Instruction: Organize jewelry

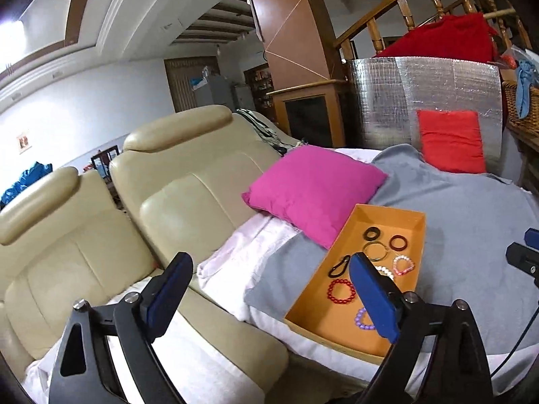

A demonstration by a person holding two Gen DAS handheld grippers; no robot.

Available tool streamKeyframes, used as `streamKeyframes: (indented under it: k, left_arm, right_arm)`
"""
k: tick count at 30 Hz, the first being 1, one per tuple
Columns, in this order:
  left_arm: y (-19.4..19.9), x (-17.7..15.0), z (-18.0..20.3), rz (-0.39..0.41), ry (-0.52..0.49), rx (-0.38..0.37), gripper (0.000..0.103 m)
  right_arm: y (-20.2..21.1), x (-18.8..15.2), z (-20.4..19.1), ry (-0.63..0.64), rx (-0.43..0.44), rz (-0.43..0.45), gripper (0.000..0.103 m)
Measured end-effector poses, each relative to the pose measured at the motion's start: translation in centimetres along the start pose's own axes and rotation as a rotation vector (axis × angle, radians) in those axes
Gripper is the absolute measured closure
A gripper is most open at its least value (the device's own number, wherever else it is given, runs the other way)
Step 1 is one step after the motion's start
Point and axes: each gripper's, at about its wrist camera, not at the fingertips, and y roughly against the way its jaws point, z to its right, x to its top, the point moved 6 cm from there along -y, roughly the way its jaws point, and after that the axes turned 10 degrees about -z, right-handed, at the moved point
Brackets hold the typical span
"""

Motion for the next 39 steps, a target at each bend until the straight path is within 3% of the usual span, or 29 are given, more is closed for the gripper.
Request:
streamKeyframes:
  k: [12,39]
  left_arm:
    - [-0.9,-0.7,-0.8,-0.068,0.016,0.002,0.009]
    - [-2.2,-1.1,-2.4,-0.091,0.026,0.045,0.009]
  right_arm:
    - [-0.9,-0.7,-0.9,-0.017,-0.029,-0.031,0.039]
    - [-1.9,-1.1,-3.1,0.012,-0.016,-0.038,0.038]
